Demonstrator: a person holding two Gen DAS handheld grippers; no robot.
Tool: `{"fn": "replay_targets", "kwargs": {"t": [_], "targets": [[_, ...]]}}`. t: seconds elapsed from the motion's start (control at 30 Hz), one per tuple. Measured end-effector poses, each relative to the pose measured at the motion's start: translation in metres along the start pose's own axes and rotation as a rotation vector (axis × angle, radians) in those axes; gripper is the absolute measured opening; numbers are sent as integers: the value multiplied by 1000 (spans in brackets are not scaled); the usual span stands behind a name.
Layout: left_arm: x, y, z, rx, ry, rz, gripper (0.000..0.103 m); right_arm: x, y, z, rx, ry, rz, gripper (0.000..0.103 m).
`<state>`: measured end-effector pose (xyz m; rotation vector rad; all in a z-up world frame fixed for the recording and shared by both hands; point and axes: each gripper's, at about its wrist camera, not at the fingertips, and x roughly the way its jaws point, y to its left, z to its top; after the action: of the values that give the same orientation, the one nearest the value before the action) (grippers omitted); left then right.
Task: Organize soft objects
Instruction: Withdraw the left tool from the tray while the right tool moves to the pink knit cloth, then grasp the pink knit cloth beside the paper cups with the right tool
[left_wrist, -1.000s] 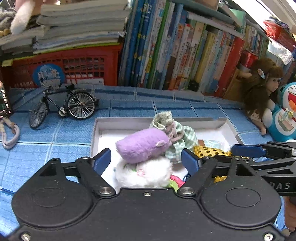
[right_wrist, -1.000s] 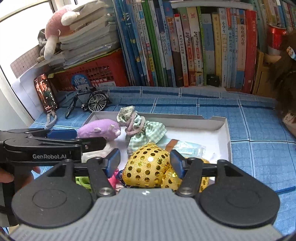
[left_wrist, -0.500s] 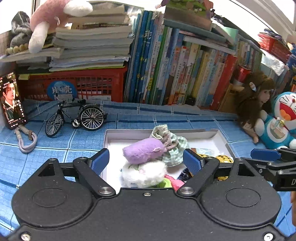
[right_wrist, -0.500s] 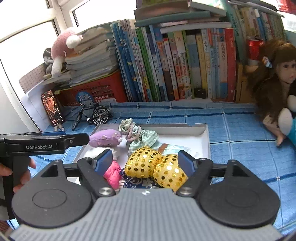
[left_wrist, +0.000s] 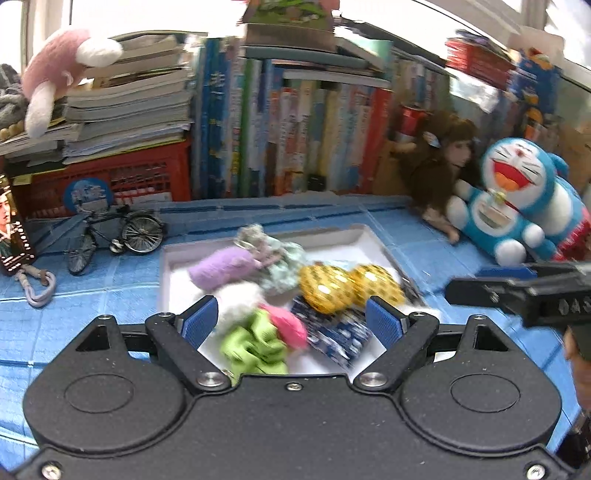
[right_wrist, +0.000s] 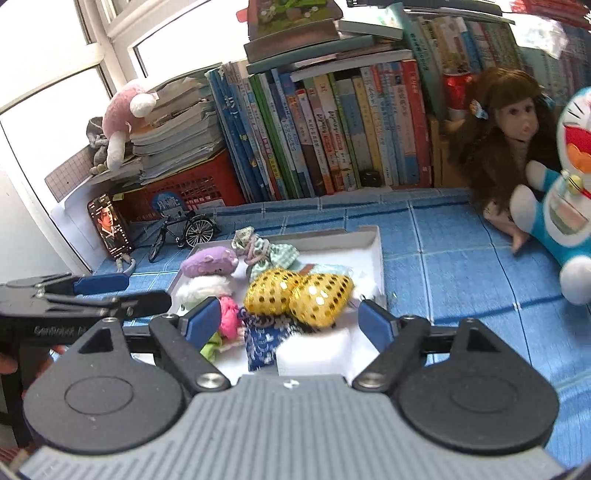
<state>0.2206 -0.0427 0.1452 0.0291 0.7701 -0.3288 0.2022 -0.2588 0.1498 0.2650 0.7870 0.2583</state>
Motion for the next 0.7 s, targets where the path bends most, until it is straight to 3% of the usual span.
{"fn": "replay_targets", "kwargs": {"t": [0.3,0.57,0.7], "targets": [[-44,-46,-51,96,-27,-94,86,-25,-27,-20,99,9,5,89],[-81,-70,-109,109,-77,-159,86,-27,-53,-44,157,34,-4,89],[-95,-82,-140,106,-131,-151,81,-22,-65,-54,214,72,-4,78]]}}
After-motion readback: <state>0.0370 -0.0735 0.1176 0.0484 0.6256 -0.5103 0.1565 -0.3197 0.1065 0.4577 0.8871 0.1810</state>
